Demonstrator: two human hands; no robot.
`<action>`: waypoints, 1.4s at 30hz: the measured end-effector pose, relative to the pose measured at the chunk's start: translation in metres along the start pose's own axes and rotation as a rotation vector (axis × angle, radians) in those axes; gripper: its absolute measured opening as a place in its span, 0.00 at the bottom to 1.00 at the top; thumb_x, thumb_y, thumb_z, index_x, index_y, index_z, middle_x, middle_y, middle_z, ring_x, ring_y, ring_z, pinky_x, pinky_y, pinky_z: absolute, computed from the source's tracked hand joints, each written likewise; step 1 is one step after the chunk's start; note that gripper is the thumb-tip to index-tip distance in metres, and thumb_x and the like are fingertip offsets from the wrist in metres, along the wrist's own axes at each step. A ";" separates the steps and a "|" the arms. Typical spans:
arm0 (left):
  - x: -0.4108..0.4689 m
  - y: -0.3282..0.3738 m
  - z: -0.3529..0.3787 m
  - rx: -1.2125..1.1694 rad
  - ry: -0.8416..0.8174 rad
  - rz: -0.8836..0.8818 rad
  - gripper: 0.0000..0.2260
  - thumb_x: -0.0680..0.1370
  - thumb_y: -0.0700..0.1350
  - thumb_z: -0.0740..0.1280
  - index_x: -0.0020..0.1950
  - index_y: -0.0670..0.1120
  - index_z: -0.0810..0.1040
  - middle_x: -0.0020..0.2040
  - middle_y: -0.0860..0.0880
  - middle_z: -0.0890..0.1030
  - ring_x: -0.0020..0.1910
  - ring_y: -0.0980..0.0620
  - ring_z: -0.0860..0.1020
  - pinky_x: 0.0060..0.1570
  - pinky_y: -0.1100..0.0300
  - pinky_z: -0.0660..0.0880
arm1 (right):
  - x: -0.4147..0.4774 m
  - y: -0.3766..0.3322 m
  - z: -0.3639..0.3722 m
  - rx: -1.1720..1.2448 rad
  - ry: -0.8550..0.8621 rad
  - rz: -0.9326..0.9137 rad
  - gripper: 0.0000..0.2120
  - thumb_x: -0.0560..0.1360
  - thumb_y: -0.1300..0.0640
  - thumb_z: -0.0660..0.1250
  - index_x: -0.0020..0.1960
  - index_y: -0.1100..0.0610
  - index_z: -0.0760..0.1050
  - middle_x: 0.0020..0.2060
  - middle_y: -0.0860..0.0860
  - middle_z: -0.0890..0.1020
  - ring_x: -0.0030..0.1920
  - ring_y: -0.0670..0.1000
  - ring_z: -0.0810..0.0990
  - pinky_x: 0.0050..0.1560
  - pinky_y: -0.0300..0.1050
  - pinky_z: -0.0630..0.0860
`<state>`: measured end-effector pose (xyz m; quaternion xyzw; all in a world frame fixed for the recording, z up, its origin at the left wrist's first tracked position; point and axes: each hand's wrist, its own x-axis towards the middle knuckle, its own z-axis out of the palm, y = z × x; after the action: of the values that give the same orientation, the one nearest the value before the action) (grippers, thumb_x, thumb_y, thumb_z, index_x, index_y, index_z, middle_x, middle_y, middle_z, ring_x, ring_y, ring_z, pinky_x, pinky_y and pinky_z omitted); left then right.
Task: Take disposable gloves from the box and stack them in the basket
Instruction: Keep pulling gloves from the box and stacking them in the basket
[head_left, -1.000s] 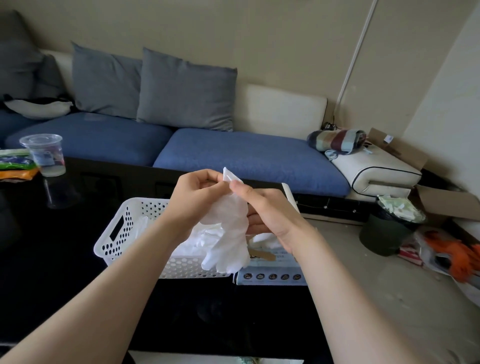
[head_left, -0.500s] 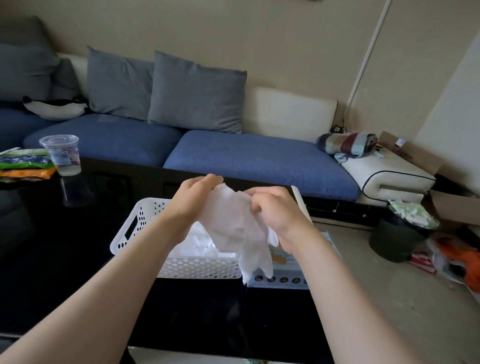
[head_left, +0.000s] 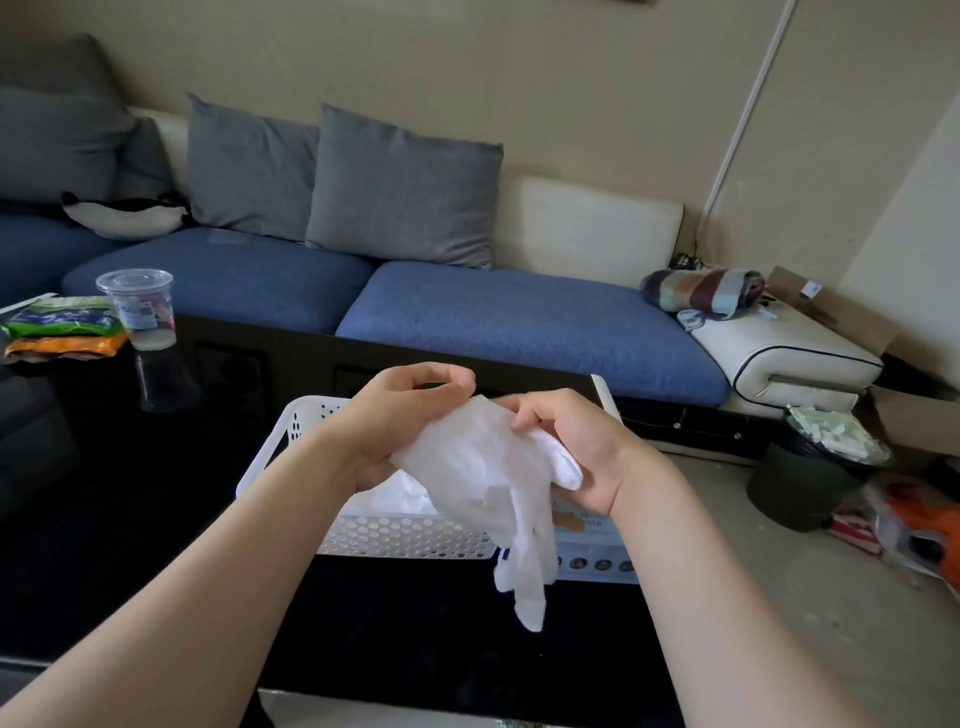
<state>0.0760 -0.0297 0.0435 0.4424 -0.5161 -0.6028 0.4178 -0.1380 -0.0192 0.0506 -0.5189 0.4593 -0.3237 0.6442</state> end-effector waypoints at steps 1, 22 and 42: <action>0.002 -0.001 -0.001 0.016 0.057 -0.001 0.07 0.81 0.47 0.73 0.56 0.47 0.84 0.54 0.42 0.87 0.48 0.44 0.85 0.48 0.47 0.82 | 0.000 0.001 -0.002 -0.076 0.032 0.021 0.12 0.71 0.62 0.63 0.51 0.62 0.82 0.48 0.59 0.83 0.46 0.55 0.82 0.46 0.49 0.79; 0.024 -0.030 -0.053 0.947 0.429 0.181 0.03 0.85 0.47 0.64 0.57 0.49 0.71 0.49 0.50 0.78 0.40 0.50 0.76 0.35 0.56 0.71 | 0.065 0.030 0.031 -1.231 0.796 -0.295 0.12 0.88 0.49 0.59 0.58 0.52 0.78 0.44 0.49 0.78 0.43 0.52 0.74 0.33 0.45 0.63; 0.027 -0.042 -0.082 1.408 0.562 -0.069 0.09 0.82 0.39 0.69 0.55 0.45 0.69 0.47 0.47 0.73 0.45 0.46 0.76 0.34 0.55 0.68 | 0.092 0.028 0.026 -1.118 0.512 -0.476 0.13 0.85 0.52 0.65 0.68 0.51 0.80 0.55 0.49 0.80 0.56 0.51 0.79 0.58 0.55 0.81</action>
<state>0.1462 -0.0714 -0.0074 0.7574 -0.6391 -0.0084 0.1334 -0.0816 -0.0847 0.0011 -0.7693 0.5696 -0.2832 0.0591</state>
